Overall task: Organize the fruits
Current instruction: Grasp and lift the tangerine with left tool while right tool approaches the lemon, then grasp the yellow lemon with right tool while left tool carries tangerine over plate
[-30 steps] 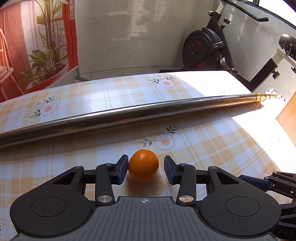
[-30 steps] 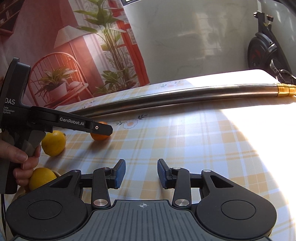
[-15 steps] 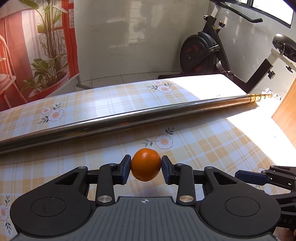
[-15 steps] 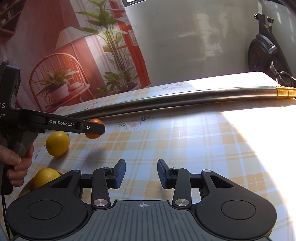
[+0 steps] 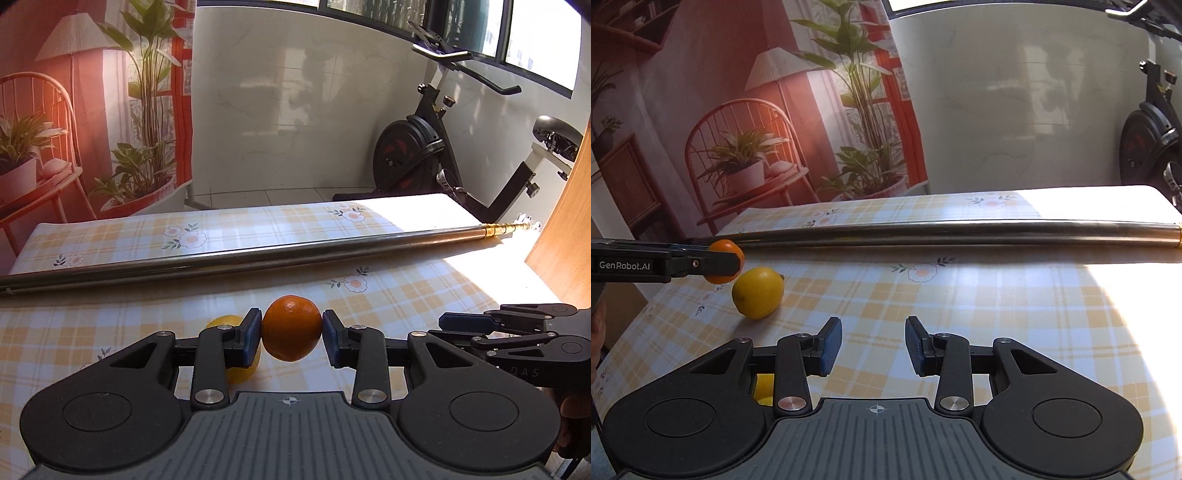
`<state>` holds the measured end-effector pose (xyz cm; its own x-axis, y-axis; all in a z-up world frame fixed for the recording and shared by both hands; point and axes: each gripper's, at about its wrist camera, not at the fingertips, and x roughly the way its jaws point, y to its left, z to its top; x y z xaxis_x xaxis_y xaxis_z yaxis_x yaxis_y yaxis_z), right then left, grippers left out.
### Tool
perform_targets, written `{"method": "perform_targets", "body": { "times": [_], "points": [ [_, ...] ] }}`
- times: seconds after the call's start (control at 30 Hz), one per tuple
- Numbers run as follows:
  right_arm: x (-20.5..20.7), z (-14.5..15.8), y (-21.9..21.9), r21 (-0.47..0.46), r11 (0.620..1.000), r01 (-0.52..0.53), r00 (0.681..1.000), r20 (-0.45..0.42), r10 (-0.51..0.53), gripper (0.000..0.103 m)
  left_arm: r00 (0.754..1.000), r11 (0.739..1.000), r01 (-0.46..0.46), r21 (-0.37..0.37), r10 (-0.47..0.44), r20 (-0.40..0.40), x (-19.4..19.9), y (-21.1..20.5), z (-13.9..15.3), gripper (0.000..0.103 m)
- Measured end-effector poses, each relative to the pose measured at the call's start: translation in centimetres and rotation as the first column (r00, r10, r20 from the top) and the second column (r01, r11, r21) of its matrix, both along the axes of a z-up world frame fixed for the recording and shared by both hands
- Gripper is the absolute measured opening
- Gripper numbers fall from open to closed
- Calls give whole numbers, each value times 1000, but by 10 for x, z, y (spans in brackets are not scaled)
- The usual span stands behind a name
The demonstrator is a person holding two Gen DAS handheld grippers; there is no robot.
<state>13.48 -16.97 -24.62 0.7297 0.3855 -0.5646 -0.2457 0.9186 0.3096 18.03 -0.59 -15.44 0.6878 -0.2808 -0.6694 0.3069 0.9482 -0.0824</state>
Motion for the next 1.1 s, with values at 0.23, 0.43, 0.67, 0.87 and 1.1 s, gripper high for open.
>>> {"method": "perform_targets", "body": {
  "times": [0.23, 0.43, 0.67, 0.87, 1.1],
  "points": [
    [6, 18, 39, -36, 995, -91, 995, 23, 92, 35, 997, 997, -71, -20, 71, 28, -30, 41, 11, 38],
    [21, 34, 76, -67, 983, -171, 985, 27, 173, 36, 989, 989, -139, -50, 141, 47, -44, 73, 15, 38],
    [46, 36, 119, -102, 965, -242, 970, -16, 242, 44, 977, 976, -206, -77, 209, 34, -46, 100, 4, 38],
    [63, 26, 145, -89, 961, -262, 963, -90, 254, 52, 964, 959, -262, -107, 266, 21, -41, 120, -5, 37],
    [90, 11, 159, -29, 970, -242, 953, -196, 232, 56, 955, 946, -292, -138, 297, 12, -45, 133, -11, 38]
  ]
}}
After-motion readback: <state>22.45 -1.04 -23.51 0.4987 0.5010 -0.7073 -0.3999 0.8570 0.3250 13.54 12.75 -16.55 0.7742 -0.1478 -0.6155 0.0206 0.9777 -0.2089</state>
